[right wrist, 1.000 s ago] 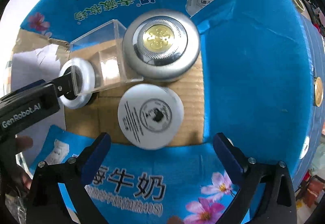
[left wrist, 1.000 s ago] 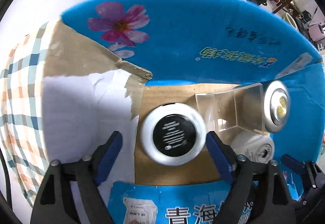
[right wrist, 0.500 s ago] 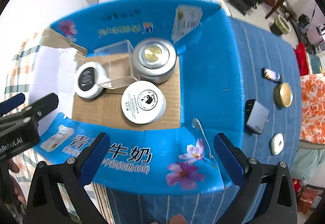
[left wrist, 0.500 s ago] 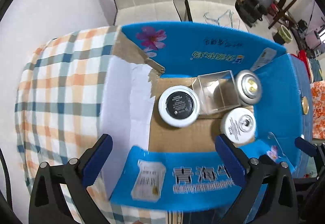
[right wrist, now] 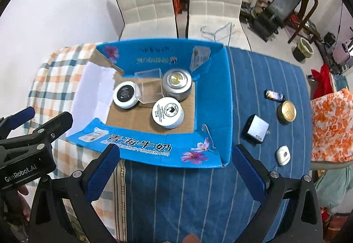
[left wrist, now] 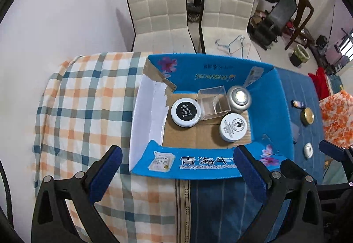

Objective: Organize rigid objects
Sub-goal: 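Open the left tool releasing the compact while the right tool releases the cream jar inside, then lift both open tools out of the cardboard box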

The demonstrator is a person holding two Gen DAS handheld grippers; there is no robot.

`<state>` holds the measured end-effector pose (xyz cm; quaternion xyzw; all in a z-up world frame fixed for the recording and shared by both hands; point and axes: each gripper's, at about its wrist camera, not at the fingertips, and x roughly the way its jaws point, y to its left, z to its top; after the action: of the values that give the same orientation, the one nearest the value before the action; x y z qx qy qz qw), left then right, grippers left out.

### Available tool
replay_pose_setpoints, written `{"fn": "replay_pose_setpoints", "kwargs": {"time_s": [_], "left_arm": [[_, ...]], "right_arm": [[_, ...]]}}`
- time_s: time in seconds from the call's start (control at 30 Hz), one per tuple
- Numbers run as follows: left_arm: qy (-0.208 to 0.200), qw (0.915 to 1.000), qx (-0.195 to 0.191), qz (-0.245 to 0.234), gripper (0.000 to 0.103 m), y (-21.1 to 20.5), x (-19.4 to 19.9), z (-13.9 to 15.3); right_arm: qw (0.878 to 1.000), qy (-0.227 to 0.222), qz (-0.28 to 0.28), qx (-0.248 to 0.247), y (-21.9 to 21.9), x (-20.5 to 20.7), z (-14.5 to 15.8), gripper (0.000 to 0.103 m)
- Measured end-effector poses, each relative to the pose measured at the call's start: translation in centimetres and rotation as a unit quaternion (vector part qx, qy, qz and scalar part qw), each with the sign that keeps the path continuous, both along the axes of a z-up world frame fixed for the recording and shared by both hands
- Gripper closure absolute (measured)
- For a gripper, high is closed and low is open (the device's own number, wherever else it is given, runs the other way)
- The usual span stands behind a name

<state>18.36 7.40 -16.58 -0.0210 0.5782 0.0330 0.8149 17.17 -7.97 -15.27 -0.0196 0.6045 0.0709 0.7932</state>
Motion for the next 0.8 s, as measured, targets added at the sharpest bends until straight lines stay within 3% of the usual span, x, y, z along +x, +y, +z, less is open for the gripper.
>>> {"fn": "replay_pose_setpoints", "kwargs": {"time_s": [0.23,0.5,0.63,0.8], "left_arm": [[-0.032,0.9995,0.001,-0.001,0.0,-0.6,-2.2,3.7],[-0.061,0.9981,0.0,-0.007,0.0,-2.2,-3.9,6.9],[-0.062,0.9978,-0.002,-0.022,0.0,-4.0,-3.7,6.7],[-0.036,0.9983,-0.025,-0.039,0.0,-7.6,-2.5,4.3]], "right_arm": [[1.0,-0.023,0.009,0.015,-1.3,-2.4,4.2,0.0],[0.998,-0.042,0.006,0.045,-3.4,-3.8,7.0,0.0],[0.997,-0.033,-0.019,0.07,-6.2,-3.9,5.9,0.0],[0.995,0.004,-0.078,0.063,-12.5,-3.3,2.6,0.0]]}}
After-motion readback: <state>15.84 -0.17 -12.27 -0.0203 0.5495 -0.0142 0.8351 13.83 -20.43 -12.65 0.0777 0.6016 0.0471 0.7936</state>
